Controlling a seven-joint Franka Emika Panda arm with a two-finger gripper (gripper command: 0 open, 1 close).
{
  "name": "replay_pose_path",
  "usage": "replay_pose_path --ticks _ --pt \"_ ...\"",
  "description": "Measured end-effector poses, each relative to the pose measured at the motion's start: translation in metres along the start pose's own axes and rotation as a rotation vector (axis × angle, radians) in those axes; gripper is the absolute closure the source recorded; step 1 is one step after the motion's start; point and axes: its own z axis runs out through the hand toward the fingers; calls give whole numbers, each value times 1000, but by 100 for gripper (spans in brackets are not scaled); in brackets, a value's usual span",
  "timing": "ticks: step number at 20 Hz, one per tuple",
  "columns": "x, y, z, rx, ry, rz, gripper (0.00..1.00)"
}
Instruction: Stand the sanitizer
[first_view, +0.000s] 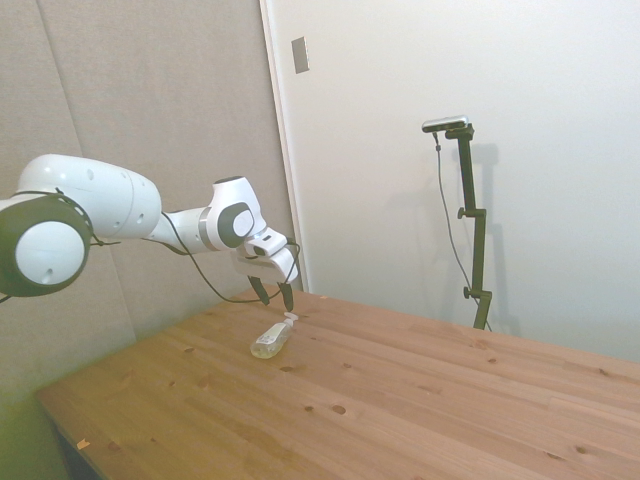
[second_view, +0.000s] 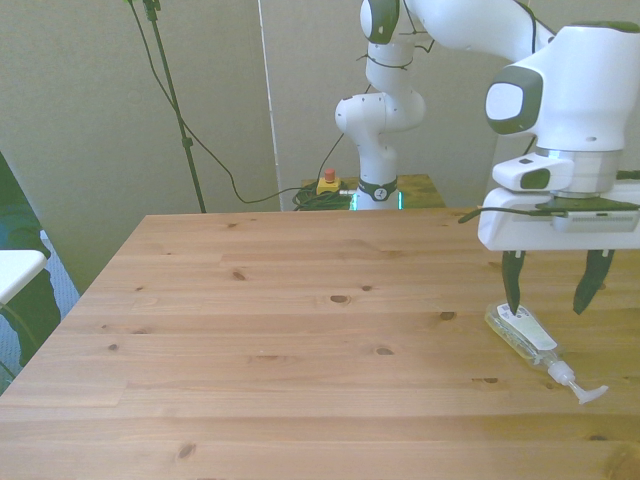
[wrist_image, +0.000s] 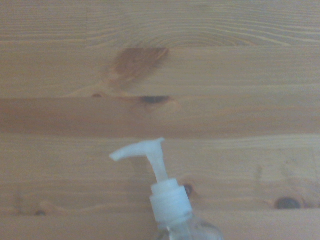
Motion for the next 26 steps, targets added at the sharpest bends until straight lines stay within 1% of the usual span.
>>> replay_pose_path --ticks 5,9,19,20,26 --pt "18 -20 35 -42 -5 16 0" --pt "25 -27 59 -73 -17 22 0" --pt "20 -36 81 -107 -37 9 0" --pt "19 -36 84 -115 -42 6 100" --pt "14 -34 86 -153 -71 0 100"
